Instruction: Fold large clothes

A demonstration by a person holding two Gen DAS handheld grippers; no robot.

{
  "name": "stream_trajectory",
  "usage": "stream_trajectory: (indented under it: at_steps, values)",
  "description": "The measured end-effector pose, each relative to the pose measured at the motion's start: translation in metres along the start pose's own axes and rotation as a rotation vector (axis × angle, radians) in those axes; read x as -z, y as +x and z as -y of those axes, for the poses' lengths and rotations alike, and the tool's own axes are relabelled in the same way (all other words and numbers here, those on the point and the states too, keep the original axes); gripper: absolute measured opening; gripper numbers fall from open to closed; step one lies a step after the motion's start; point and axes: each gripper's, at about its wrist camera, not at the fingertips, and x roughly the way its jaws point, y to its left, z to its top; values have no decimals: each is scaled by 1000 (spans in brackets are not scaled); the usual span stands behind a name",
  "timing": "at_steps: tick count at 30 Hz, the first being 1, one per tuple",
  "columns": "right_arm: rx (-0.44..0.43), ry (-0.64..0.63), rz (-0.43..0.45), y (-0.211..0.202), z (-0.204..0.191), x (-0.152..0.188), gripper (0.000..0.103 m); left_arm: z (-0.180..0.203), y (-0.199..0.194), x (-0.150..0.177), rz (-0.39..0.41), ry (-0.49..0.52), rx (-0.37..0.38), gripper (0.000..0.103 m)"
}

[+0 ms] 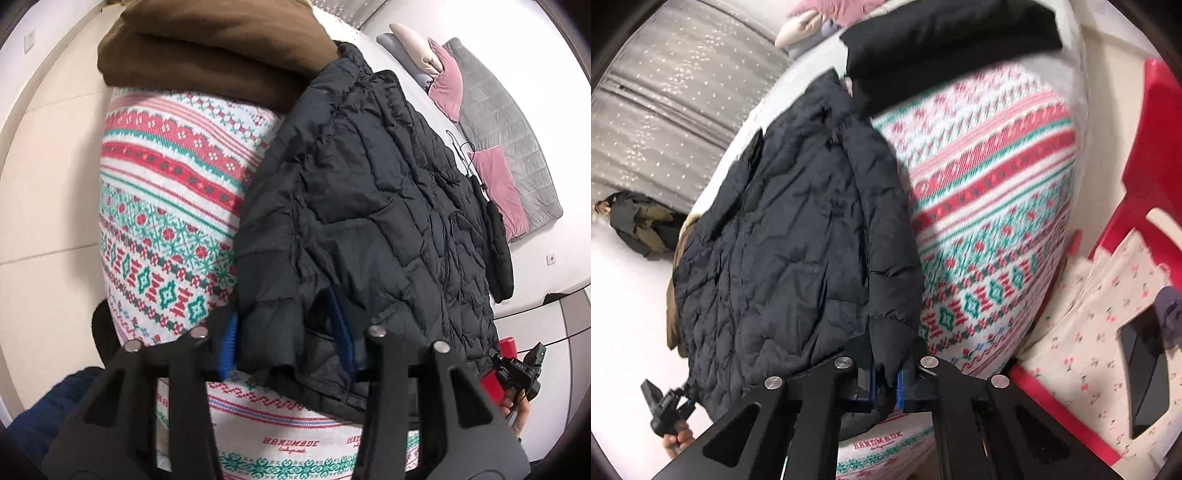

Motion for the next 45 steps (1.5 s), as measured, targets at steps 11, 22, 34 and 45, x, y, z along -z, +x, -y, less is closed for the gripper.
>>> stream_trajectory:
  at_steps: [11,22,34,45]
  values:
    - [27,-15,-2,-1,-1,-5,13,-16,-7,-5,-24,-39,1,47]
    - [-67,90,-50,8,9,-6,24,-14,-10,1,30,-29,-33,59]
    - [-107,46,20,-1,-2,-3,7,9,-23,8,70,58,1,10]
    - [-193,-12,151,-41,-23,-1,5,28,-65,16,150,115,53,8]
